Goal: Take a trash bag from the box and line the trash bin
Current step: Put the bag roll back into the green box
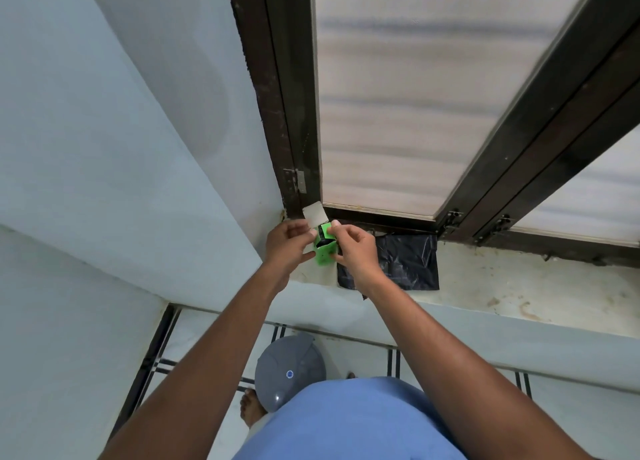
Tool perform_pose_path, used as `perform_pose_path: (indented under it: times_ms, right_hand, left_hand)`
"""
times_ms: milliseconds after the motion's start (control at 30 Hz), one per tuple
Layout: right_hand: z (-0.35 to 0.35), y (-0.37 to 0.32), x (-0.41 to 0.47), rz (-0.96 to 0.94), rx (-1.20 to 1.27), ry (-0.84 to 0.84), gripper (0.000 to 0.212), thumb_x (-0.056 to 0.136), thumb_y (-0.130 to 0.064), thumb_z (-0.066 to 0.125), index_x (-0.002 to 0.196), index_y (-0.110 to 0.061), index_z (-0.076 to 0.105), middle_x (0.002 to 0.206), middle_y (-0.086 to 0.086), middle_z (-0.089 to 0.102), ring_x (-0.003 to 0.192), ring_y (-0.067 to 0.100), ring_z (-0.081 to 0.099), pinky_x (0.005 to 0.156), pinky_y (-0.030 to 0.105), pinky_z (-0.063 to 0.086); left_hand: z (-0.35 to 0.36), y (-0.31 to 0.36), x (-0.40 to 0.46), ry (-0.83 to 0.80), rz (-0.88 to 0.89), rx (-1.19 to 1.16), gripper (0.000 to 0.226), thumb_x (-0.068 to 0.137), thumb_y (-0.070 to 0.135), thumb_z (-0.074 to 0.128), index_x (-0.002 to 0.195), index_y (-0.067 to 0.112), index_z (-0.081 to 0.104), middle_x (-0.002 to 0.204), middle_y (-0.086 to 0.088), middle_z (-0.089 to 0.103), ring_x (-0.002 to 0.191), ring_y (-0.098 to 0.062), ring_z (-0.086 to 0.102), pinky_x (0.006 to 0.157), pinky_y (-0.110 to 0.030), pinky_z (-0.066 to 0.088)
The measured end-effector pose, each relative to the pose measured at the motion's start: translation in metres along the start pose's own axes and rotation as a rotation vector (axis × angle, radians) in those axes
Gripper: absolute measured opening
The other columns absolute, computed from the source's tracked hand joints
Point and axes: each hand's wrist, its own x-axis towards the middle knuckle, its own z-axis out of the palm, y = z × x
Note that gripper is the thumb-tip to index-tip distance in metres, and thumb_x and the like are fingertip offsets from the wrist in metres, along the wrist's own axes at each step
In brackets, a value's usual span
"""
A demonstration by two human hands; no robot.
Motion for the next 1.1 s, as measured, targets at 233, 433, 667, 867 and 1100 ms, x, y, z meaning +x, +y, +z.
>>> perform_pose_path:
  times_ms: [233,433,667,867,1100]
  right_hand:
    - [0.0,-0.008,-0.001,0.033,0.035,-0.032,0.026,0.11,-0.029,0.068,0.119,-0.011,0.083,0.119,0.007,0.083,0.113,0.016,0.078,0.091,0.041,0.067]
    - [-0.005,-0.006,0.006,0.071,0.046,-0.024,0.034,0.114,-0.039,0.061,0.124,-0.012,0.079,0.124,0.008,0.082,0.121,0.021,0.075,0.103,0.044,0.065]
    - [-0.022,-0.006,0.015,-0.262,-0.479,-0.119,0.038,0.1,-0.039,0.076,0.137,-0.044,0.072,0.13,-0.012,0.074,0.117,0.014,0.076,0.094,0.046,0.069]
    - [-0.033,-0.043,0.019,-0.296,-0.755,-0.257,0.033,0.093,-0.046,0.088,0.122,-0.031,0.083,0.111,-0.015,0.083,0.094,0.002,0.078,0.09,0.034,0.067]
    - [-0.036,-0.065,0.035,-0.082,-0.707,-0.322,0.046,0.088,-0.023,0.097,0.123,-0.017,0.068,0.117,0.009,0.08,0.099,0.024,0.084,0.076,0.032,0.071]
  left_hand:
    - [0.002,0.002,0.015,-0.057,0.04,0.158,0.033,0.1,-0.001,0.073,0.125,0.02,0.074,0.118,-0.005,0.072,0.097,-0.02,0.072,0.064,-0.027,0.06]
    - [0.005,0.007,0.014,-0.045,0.024,0.166,0.015,0.101,-0.001,0.067,0.092,0.005,0.079,0.127,-0.017,0.077,0.115,-0.032,0.076,0.09,-0.04,0.069]
    - [0.004,-0.001,0.016,-0.036,0.252,0.38,0.029,0.091,0.015,0.067,0.083,0.037,0.083,0.126,-0.003,0.073,0.115,-0.024,0.075,0.099,-0.043,0.066]
    - [0.008,0.008,0.02,-0.101,0.384,0.536,0.023,0.101,0.005,0.075,0.119,0.018,0.08,0.121,-0.001,0.077,0.112,-0.018,0.072,0.081,-0.017,0.056]
    - [0.009,-0.004,0.016,-0.191,0.361,0.412,0.038,0.097,-0.002,0.077,0.129,0.018,0.072,0.134,-0.005,0.073,0.129,-0.023,0.068,0.104,-0.036,0.062]
